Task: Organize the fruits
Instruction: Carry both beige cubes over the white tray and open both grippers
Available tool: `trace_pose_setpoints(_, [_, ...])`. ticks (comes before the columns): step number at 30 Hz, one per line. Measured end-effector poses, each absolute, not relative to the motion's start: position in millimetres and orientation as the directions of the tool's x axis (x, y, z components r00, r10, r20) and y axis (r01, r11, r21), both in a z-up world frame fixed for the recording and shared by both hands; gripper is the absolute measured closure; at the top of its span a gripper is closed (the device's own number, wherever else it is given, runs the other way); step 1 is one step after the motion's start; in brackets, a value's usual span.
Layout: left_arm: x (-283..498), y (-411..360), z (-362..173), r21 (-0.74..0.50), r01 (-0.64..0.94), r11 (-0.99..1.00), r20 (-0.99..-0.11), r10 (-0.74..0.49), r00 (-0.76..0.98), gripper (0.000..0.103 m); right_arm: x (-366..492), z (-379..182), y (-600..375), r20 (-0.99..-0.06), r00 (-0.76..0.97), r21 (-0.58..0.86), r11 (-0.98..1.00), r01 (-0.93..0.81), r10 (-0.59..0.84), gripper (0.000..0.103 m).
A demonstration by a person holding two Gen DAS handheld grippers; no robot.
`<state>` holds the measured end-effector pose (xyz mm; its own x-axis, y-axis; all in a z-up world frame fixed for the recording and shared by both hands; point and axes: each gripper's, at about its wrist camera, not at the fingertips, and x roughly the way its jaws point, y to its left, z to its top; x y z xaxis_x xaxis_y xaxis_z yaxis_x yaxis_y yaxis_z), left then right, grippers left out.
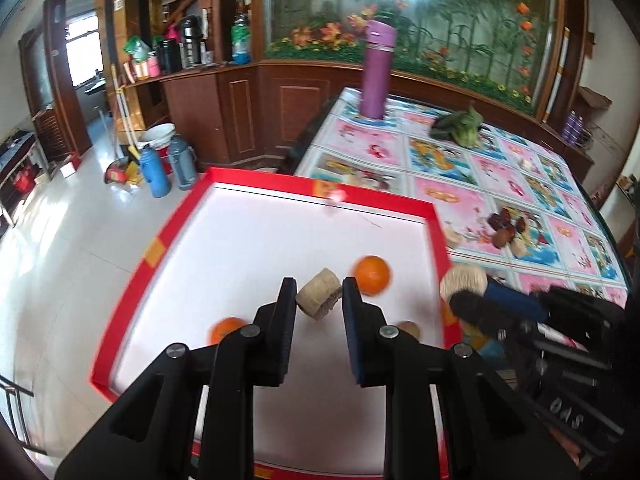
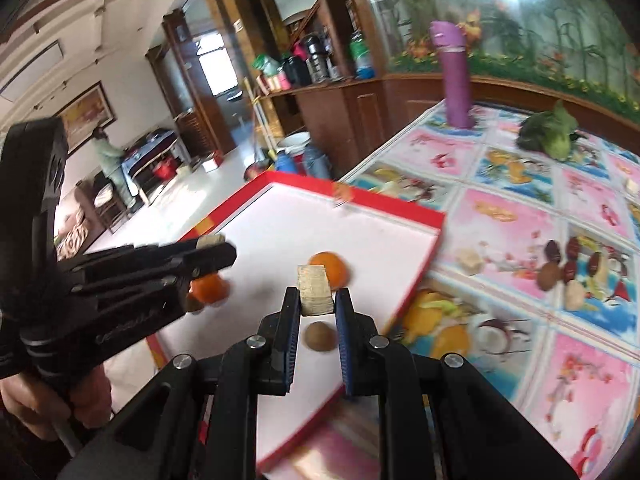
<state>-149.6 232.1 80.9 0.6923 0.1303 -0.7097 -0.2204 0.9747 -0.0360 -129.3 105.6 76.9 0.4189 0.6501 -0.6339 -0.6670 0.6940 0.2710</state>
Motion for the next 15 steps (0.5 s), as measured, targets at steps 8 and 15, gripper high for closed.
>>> trace_pose_setpoints(8, [-158,276,70,-0.021,-0.322,0.947,-0.722,0.208,0.660,0.078,-145,61,144,-0.687,0.338,0.255,0.649,-0.717,0.643,0.087])
trace_pose_setpoints(15, [-174,305,58,-0.018,-0.380,0.925,-0.738,0.244,0.629,0.078,-154,45,163,-0.726,0.297,0.239,0.633,-0.736,0.620,0.087])
